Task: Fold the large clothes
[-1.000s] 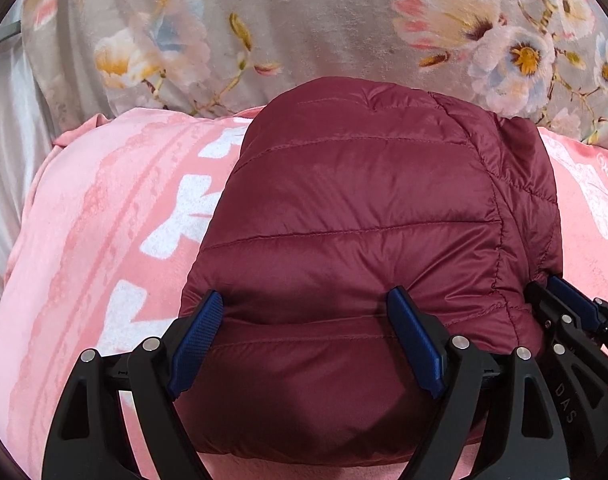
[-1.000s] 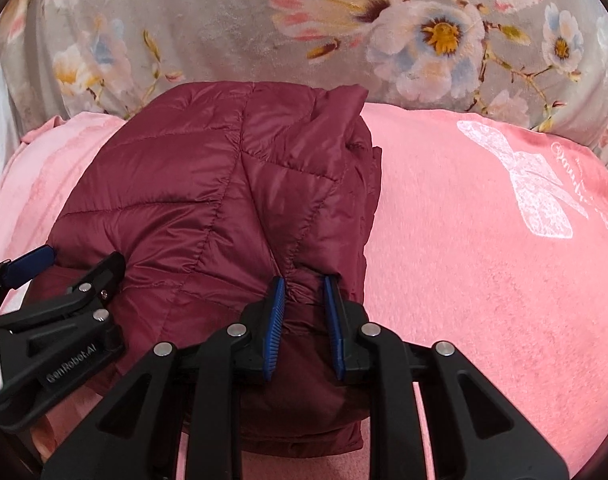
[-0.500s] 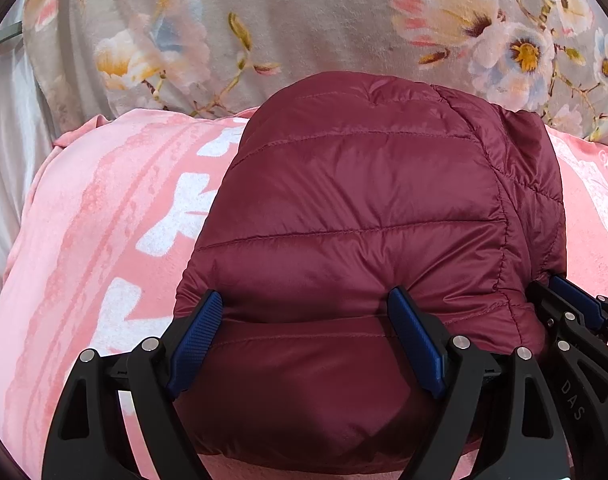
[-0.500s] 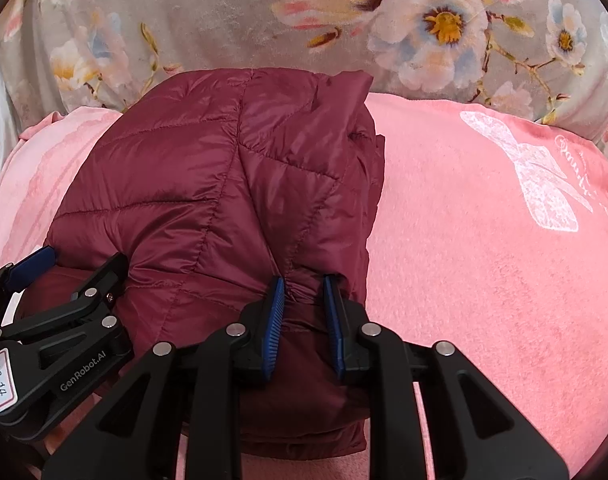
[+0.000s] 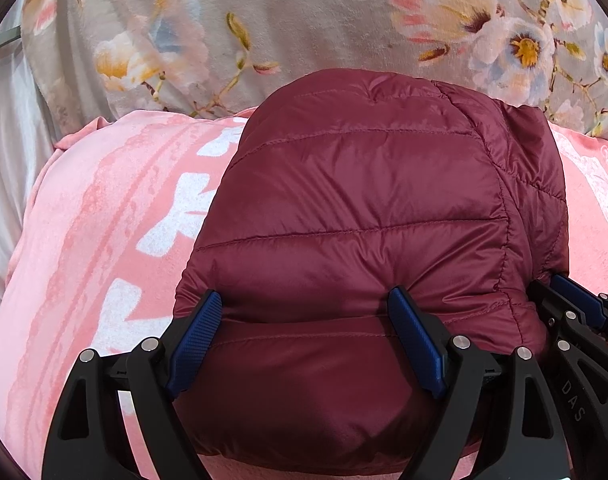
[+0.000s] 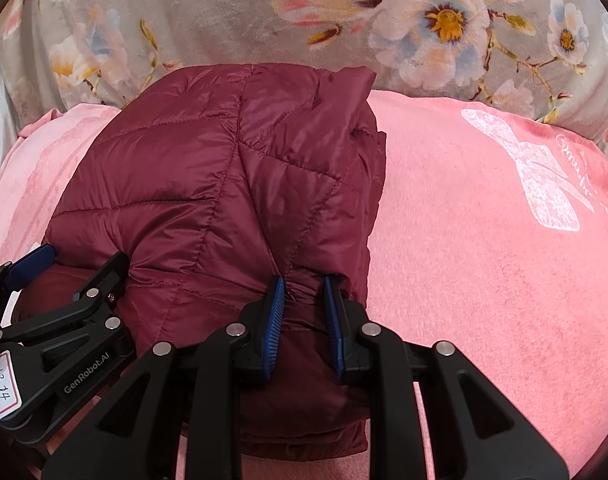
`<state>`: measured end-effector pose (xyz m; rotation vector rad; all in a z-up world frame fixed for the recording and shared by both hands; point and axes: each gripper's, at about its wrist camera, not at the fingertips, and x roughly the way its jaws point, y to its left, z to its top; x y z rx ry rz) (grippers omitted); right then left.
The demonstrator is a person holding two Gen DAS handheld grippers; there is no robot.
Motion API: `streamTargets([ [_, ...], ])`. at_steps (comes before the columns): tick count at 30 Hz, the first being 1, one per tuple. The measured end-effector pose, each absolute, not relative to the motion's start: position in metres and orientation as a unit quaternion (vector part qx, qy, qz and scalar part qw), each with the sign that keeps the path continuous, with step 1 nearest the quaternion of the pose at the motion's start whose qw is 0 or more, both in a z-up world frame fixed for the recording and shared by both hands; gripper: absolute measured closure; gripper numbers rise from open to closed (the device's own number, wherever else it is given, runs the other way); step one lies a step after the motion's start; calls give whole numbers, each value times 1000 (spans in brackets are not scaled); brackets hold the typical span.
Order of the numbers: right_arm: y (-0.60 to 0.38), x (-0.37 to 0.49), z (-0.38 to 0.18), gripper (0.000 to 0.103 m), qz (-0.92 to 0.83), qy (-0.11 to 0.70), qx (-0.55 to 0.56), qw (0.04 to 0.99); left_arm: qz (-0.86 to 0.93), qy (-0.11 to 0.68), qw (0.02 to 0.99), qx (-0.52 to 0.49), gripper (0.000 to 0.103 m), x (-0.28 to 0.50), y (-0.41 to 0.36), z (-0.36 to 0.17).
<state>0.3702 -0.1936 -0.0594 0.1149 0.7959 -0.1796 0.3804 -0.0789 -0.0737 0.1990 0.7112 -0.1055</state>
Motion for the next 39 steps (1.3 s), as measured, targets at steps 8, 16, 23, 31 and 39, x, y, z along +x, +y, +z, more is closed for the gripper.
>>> streamTargets([
  [8,-191,372,-60,84,-91,391,48,915,-45,348,930,106,19,381,-82,-75],
  [16,-203,360,-56,84,-87,362,87,924,-52,344,933,91,19,380,-77,-73],
  [23,-207,335,-57,83,-114,360,87,922,-38,322,945,36,20,360,-49,-64],
  [31,-206,340,-75,78,-114,399,74,907,-38,349,936,31,18,360,-43,-71],
  [39,-228,340,-83,45,-125,408,129,895,-33,350,936,36,18,358,-44,-72],
])
